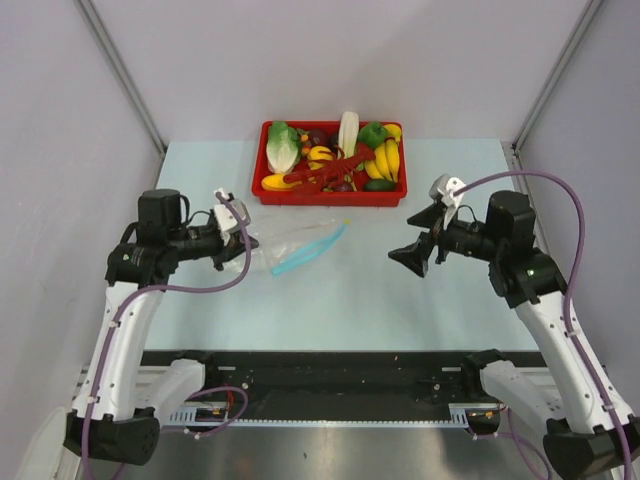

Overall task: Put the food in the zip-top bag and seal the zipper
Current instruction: Pick up the zipper food storage bag at the center of the board.

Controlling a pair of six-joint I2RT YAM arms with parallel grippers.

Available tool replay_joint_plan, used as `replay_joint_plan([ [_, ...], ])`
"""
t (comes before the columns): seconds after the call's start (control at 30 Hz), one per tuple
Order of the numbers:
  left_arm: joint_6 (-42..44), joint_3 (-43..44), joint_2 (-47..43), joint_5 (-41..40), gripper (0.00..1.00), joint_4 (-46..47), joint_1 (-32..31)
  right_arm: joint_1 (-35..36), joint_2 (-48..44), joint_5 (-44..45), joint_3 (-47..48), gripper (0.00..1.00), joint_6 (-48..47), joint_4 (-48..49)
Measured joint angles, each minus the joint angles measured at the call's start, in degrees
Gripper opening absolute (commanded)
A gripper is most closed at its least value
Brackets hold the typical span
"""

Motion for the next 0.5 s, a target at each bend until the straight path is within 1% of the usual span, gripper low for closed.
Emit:
replay_joint_plan([
  [0.03, -0.5, 0.1, -0.3, 0.6, 0.0, -0.1, -0.8, 2.1, -1.0, 0.1, 0.0, 0.95, -1.9, 1.9],
  [0.1, -2.0, 0.2, -0.4, 1.5, 0.0, -0.6, -2.3, 5.2, -2.3, 0.5, 0.0, 0.92, -5.0, 5.4],
  [0.2, -4.2, 0.2, -0.4, 2.7, 0.0, -1.0, -4.0, 11.8, -3.0, 1.9, 0.0, 0.88, -9.5, 9.3],
  [0.23, -4.8, 0.2, -0.4, 3.1, 0.0, -1.0, -4.2, 14.2, -3.0, 2.3, 0.0, 0.85, -10.8, 9.6],
  [0.33, -6.7, 0.3, -0.4, 4.3, 0.0, -1.0, -4.5, 26.0, -3.3, 6.5, -0.2, 0.8, -16.1, 9.7],
  [0.4, -7.5, 0.3, -0.4, 5.0, 0.0, -1.1, -4.8, 31.5, -3.2, 9.2, -0.2, 0.76, -18.9, 9.7],
  [0.43, -7.8, 0.3, -0.4, 5.1, 0.0, -1.1, -5.0, 33.8, -3.0, 10.9, -0.3, 0.71, -20.3, 9.8],
  [0.5, -8.1, 0.3, -0.4, 5.3, 0.0, -1.2, -5.5, 36.5, -2.1, 13.7, -0.5, 0.66, -22.8, 10.7],
])
